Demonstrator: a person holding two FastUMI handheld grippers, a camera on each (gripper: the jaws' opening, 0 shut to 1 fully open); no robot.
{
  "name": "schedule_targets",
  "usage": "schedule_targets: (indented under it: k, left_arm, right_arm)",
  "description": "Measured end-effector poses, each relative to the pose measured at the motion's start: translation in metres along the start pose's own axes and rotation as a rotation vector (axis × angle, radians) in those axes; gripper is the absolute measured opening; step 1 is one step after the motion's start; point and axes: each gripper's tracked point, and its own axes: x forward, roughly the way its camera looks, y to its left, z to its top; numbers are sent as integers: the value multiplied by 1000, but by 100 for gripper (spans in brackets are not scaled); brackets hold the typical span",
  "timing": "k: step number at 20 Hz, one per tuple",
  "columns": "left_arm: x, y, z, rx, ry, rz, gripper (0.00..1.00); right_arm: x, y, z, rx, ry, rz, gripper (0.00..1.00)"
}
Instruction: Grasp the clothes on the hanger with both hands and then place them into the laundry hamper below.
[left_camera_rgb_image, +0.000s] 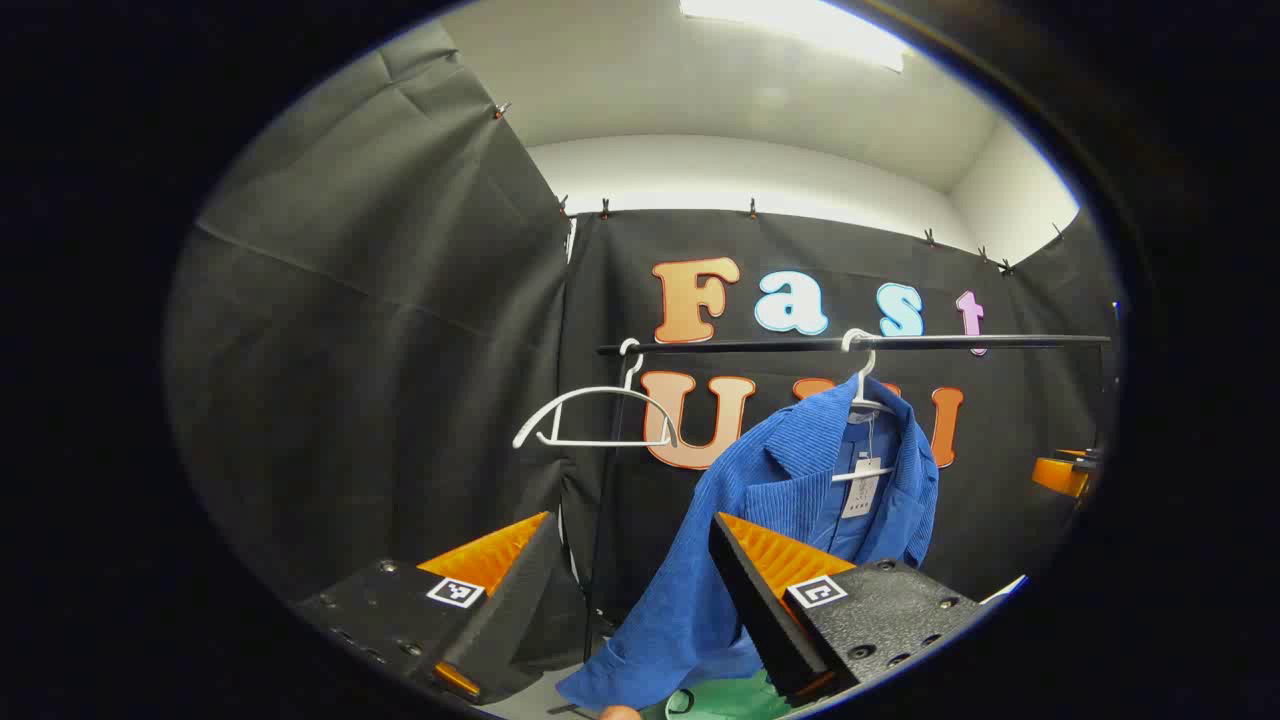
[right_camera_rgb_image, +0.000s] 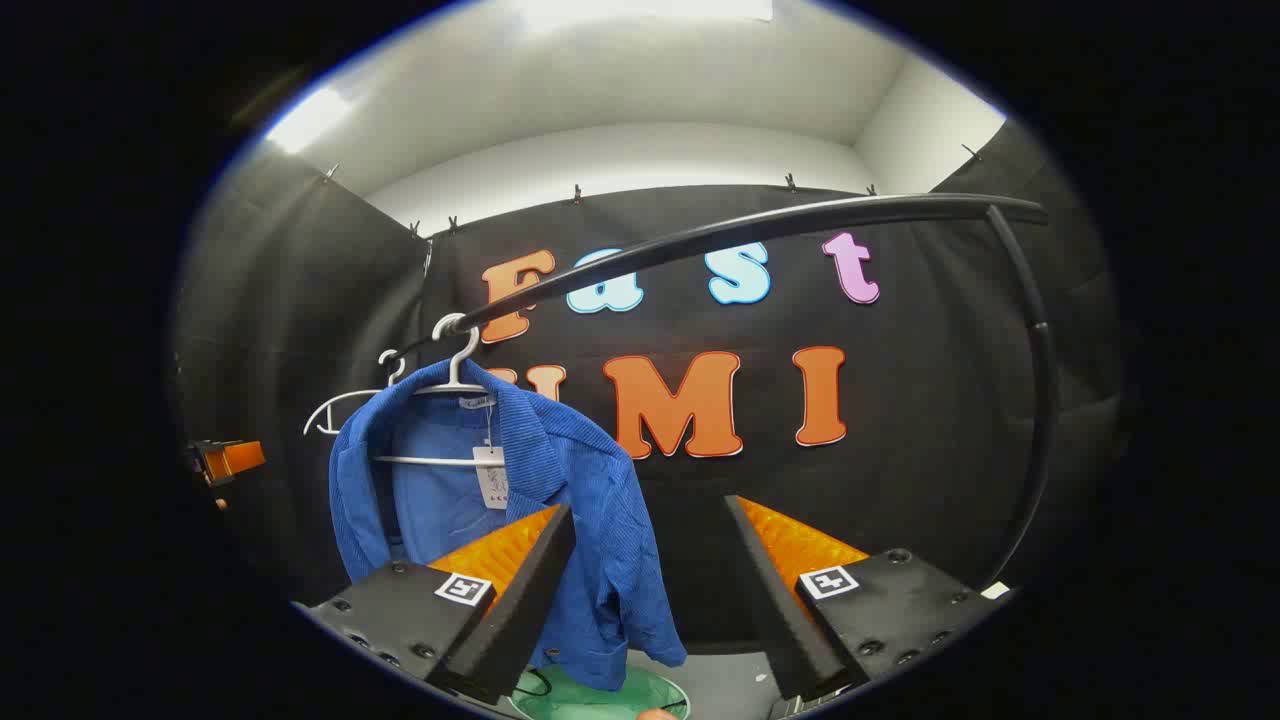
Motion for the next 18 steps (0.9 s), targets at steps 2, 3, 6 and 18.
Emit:
schedule_targets:
  k: [2, 3, 6, 18]
  left_arm:
    - [-2, -1, 2, 6, -3, 0, 95]
    - [-4, -2, 3, 12, -5, -1, 95]
    - [-6, -6, 9, 27, -14, -9, 95]
    - [-7, -17, -2, 9, 12, -43, 95]
  right_arm:
    - [-2, 1, 1, 3, -1, 3, 92]
    - [-2, 1, 2, 4, -1, 3, 92]
    - [-2, 4, 4, 1, -4, 8, 92]
    - [3, 17, -6, 9, 23, 32, 92]
